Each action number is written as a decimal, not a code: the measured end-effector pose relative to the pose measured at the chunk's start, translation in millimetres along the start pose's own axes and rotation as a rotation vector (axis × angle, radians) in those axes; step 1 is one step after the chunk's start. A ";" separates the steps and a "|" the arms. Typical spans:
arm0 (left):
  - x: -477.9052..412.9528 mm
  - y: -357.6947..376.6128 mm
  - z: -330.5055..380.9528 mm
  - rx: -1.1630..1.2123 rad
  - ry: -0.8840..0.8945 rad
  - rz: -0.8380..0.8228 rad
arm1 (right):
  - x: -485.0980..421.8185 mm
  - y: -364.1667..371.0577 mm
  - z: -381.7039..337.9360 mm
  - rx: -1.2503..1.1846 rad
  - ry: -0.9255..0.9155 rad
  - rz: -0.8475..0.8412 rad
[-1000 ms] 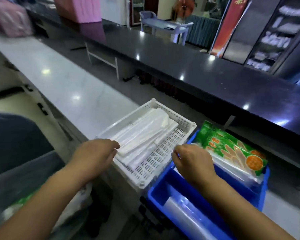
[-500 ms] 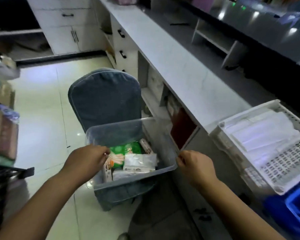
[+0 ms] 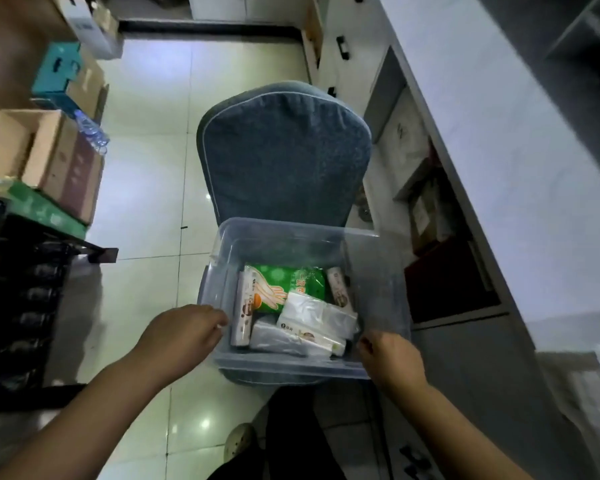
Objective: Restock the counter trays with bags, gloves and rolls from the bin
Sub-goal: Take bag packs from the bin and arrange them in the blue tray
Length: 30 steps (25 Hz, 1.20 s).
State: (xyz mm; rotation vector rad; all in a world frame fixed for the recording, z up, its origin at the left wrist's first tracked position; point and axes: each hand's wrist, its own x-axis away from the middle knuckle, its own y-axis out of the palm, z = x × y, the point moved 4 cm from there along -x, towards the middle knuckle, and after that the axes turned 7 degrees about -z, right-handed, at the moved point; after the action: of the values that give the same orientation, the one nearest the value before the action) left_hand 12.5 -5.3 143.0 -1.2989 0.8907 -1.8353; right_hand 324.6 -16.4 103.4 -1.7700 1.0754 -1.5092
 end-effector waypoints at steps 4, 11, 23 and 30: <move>-42.5 13.4 -12.3 0.052 -0.089 -0.013 | -87.9 34.7 7.1 0.030 -0.012 -0.156; -103.7 63.1 -8.5 0.133 -0.111 -0.018 | -203.6 109.8 10.3 0.191 -0.187 -0.408; -128.2 110.4 -22.8 0.271 -0.149 -0.026 | -253.5 157.9 3.4 0.233 -0.086 -0.296; -137.8 104.6 -14.5 0.901 -0.549 0.019 | -209.6 79.8 -48.9 -0.703 -0.175 -0.309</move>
State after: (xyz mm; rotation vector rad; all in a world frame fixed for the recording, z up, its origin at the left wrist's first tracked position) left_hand 48.7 60.0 -13.8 -1.0692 -0.2200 -1.4414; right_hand 251.8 125.5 -61.8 -2.5913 1.3968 -1.1731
